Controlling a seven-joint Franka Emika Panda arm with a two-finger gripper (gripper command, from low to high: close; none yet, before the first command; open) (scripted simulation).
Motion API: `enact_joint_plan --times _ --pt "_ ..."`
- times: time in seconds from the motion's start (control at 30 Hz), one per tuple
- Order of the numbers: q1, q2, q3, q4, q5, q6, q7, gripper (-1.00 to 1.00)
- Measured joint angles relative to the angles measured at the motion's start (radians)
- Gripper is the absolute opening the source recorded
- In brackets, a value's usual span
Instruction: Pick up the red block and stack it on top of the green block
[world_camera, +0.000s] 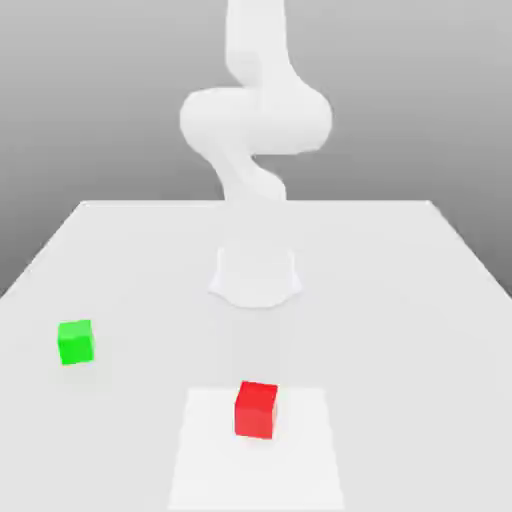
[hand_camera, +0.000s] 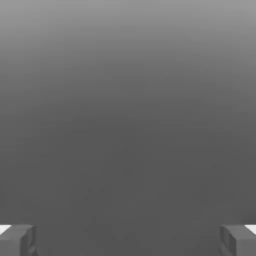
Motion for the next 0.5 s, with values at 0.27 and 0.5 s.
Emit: enact_joint_plan --times 0.27,0.5 --pt "-0.067 0.293 0.067 -0.193 -0.068 0.181 0.116 0.0" --pt "-0.087 0.566 0.071 -0.372 -0.061 0.354 0.173 0.0"
